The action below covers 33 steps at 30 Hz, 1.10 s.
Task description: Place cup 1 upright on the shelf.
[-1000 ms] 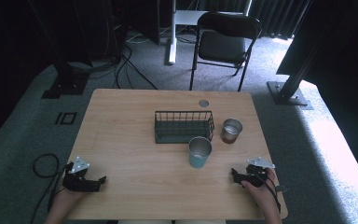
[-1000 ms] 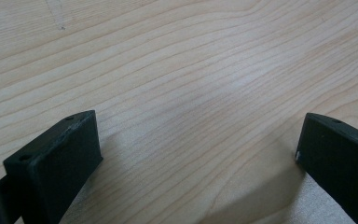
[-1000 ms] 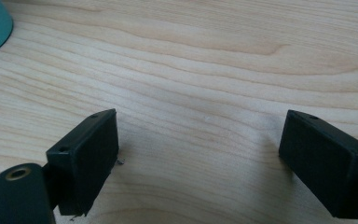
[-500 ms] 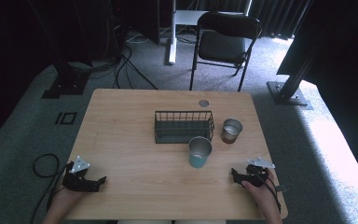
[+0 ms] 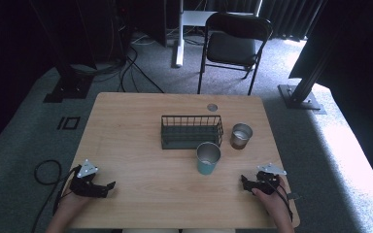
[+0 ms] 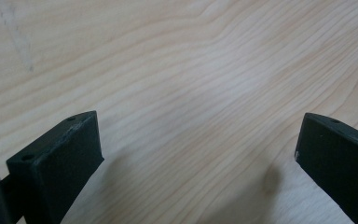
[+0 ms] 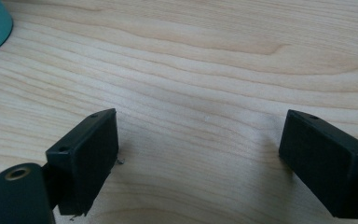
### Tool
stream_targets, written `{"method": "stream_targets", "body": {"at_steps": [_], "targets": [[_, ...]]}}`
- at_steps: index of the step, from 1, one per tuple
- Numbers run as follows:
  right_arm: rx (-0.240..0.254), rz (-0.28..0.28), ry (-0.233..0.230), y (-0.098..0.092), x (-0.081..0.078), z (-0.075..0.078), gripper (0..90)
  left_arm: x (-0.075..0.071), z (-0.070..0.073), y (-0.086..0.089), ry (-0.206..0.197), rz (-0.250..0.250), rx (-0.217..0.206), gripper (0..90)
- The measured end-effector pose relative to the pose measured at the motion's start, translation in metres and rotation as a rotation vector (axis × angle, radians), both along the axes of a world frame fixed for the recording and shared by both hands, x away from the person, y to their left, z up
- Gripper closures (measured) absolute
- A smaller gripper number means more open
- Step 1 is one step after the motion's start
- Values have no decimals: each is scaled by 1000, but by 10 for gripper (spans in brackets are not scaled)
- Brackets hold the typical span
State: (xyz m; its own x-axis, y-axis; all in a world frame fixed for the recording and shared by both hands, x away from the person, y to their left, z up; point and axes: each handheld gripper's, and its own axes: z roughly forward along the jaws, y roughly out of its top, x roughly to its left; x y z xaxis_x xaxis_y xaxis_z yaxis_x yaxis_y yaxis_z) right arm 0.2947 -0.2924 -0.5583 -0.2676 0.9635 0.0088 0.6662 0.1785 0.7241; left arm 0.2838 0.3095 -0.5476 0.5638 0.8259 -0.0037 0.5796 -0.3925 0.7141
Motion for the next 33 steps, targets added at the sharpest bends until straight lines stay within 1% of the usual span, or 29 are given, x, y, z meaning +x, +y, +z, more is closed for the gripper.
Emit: {"method": "stream_targets", "body": {"at_steps": [2,3,4,8,9,10,11,13,20,21,22,23,26,27,28,29,32,33], "targets": [[0,0,0,0,0,0,114,1,1,-3,-3,-10,-3,11],[1,0,0,0,0,0,113,1,2,-7,-9,-26,-12,11],[1,0,0,0,0,0,113,1,2,-7,-9,-26,-12,11],[1,0,1,0,0,0,114,2,5,-16,-20,-66,-26,11],[0,0,0,0,0,0,114,3,7,-21,-24,-79,-24,11],[0,0,0,0,0,0,114,3,7,-21,-24,-79,-24,11],[0,0,0,0,0,0,114,5,8,-26,-26,-94,-28,11],[0,0,0,0,0,0,114,5,8,-29,-26,-98,-25,11],[0,0,0,0,0,0,114,10,11,-47,-33,-147,-27,11],[0,0,0,0,0,0,114,11,12,-52,-40,-158,-28,12],[0,0,0,0,0,0,114,11,12,-52,-40,-158,-28,12],[0,0,0,0,0,0,114,12,12,-56,-46,-172,-30,12],[0,0,0,0,0,0,114,14,13,-61,-48,-184,-35,12],[0,0,0,0,0,0,114,15,14,-65,-48,-198,-41,12],[0,0,0,0,0,0,114,15,14,-65,-48,-198,-41,12],[0,0,-1,0,0,0,114,16,15,-70,-49,-209,-41,11],[0,0,-1,0,0,0,114,17,16,-74,-47,-219,-39,12],[0,0,-1,0,0,0,114,18,17,-79,-50,-232,-41,12]]}}
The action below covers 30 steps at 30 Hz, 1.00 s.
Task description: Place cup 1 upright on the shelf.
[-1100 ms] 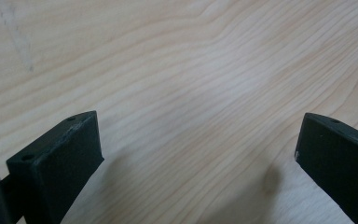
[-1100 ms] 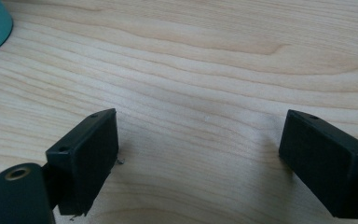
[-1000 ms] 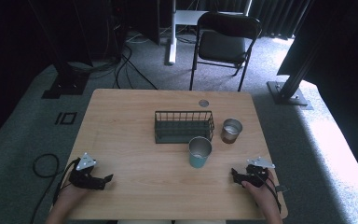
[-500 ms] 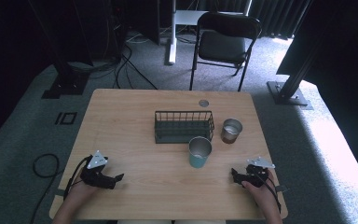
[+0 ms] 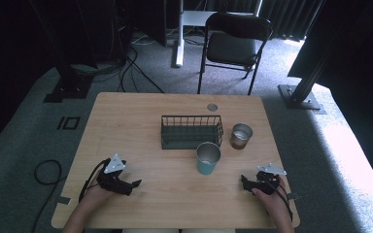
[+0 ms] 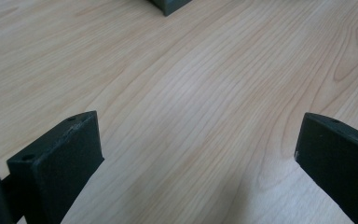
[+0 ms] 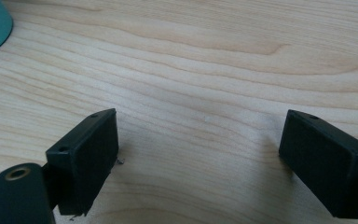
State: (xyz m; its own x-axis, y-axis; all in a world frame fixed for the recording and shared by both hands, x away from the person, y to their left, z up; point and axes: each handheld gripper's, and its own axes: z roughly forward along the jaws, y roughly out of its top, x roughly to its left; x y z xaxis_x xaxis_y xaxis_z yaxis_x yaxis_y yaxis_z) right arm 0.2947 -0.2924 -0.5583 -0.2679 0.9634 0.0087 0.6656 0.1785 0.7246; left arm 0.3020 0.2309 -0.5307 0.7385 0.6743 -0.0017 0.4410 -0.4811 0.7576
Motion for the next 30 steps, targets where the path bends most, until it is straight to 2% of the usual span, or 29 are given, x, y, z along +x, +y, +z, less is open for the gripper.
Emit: {"method": "stream_targets", "body": {"at_steps": [3,8,19,30], "targets": [[0,0,1,0,0,0,113,1,1,-5,-1,-9,-5,13],[1,-1,1,0,0,0,113,6,3,-19,-3,-53,-14,24],[1,-1,1,0,0,0,114,13,7,-39,-9,-94,-3,24],[1,-1,1,0,0,0,114,17,14,-59,-20,-138,-16,24]]}}
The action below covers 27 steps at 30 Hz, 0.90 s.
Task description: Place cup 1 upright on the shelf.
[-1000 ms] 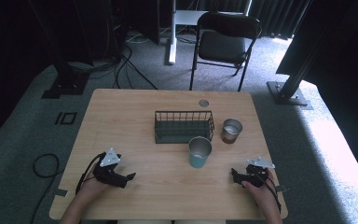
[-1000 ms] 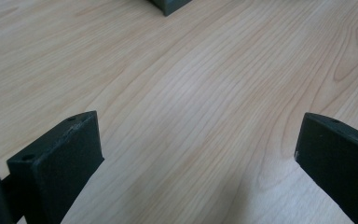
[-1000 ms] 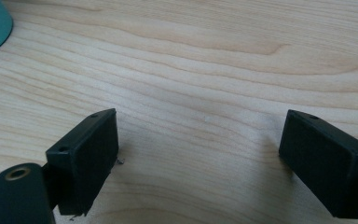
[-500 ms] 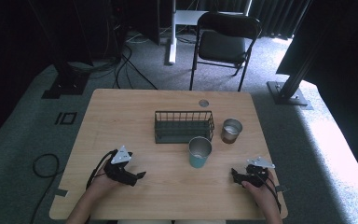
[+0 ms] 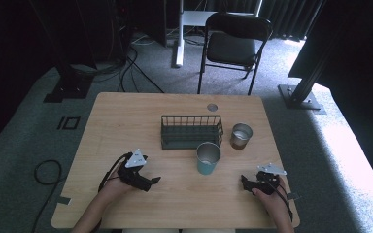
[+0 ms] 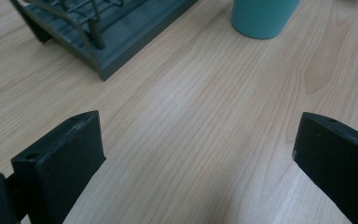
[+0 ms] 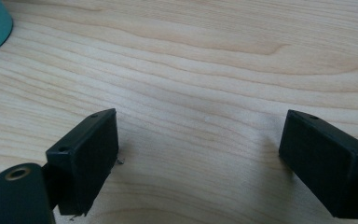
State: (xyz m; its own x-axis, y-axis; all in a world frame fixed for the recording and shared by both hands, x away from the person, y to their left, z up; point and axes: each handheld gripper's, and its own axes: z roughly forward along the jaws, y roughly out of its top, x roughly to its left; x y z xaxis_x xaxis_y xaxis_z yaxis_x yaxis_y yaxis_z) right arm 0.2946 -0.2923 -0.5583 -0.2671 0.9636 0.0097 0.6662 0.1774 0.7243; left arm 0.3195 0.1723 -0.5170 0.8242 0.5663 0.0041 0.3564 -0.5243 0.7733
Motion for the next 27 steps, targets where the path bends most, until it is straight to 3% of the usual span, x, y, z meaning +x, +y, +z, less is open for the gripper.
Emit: {"method": "stream_targets", "body": {"at_steps": [27], "targets": [[0,0,0,0,0,0,113,17,11,-50,-21,-102,-11,24]]}}
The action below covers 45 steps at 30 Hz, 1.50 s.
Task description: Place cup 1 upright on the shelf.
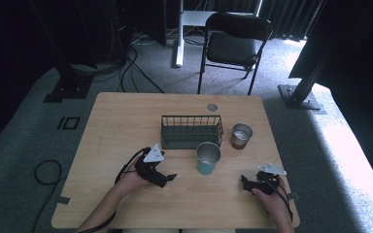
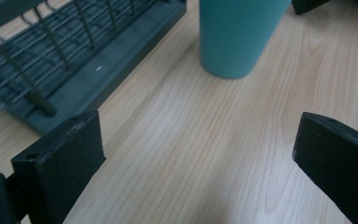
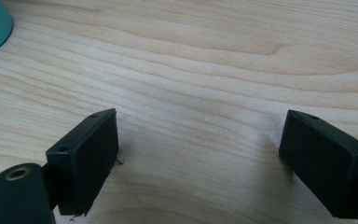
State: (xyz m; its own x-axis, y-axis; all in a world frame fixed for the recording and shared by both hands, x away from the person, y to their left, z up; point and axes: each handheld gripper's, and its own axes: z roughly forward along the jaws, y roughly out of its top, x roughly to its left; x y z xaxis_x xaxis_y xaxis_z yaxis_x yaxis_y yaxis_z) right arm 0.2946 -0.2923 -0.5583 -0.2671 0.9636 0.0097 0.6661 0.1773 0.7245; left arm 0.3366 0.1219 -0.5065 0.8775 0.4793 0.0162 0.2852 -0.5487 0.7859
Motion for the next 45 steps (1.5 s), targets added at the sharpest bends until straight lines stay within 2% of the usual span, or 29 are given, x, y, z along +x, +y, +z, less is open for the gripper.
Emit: {"method": "stream_targets", "body": {"at_steps": [16,27,33,45], "targets": [[0,1,-1,0,0,0,114,11,9,-38,-11,-72,-19,24],[0,1,-1,0,0,0,114,22,18,-66,-19,-109,-64,24],[1,0,-1,0,0,0,114,24,21,-78,-23,-134,-65,24],[1,0,-1,0,0,0,114,30,18,-99,-23,-153,-58,24]]}}
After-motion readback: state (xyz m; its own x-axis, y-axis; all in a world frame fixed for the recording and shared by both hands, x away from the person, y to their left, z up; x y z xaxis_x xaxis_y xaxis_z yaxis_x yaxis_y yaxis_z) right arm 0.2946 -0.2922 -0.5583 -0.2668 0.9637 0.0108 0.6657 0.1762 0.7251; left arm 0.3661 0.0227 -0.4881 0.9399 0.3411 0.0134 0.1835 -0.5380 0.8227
